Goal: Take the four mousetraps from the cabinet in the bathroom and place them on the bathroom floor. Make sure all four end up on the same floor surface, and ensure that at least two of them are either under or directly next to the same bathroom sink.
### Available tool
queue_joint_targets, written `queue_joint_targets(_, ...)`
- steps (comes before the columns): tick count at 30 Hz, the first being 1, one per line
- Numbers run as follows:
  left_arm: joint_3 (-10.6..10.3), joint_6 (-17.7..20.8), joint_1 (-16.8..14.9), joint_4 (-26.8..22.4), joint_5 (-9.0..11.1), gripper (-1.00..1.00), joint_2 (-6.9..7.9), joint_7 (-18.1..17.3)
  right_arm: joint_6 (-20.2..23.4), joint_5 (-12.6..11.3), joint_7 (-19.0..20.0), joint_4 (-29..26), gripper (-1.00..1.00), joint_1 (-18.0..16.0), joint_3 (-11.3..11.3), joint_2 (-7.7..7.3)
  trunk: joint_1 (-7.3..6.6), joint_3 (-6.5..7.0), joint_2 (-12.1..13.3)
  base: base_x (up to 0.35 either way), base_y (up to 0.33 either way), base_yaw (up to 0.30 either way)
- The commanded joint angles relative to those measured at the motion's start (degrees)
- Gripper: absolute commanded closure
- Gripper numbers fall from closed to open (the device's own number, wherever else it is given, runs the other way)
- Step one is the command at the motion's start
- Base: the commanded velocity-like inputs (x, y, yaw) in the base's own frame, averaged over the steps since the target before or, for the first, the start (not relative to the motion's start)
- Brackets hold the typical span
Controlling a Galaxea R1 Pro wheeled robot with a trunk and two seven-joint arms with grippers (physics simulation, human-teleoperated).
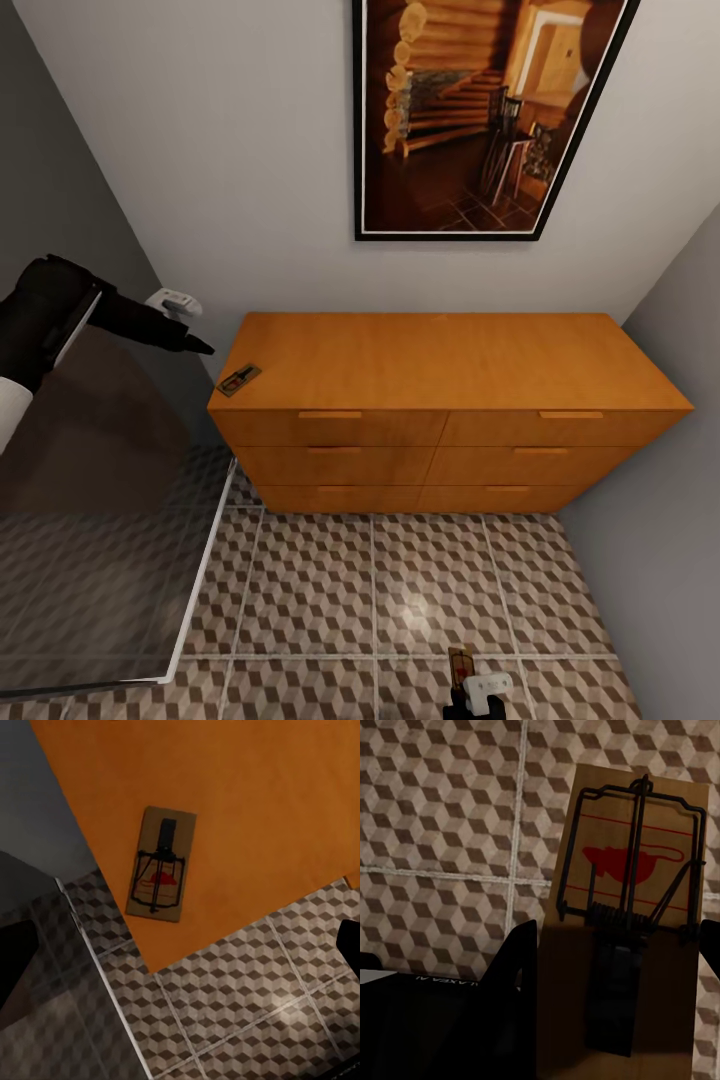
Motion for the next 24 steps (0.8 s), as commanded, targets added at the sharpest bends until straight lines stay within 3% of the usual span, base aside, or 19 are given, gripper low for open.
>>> queue_joint_targets(1, -0.12, 0.13, -0.06, -0.07, -0.6, -1.0, 0.05, -0.58, -0.27, -0.75, 0.56, 0.11, 1.0, -0.07, 0.22, 0.01, 0.03, -0.09, -0.1, 0.0, 0.0, 0.0)
queue_joint_targets(24, -0.25, 0.13, -0.06, -0.07, -2.24, -1.0, -0.76, -0.42, -0.27, -0.75, 0.56, 0.11, 1.0, -0.07, 0.22, 0.01, 0.03, -0.09, -0.1, 0.0, 0.0, 0.0)
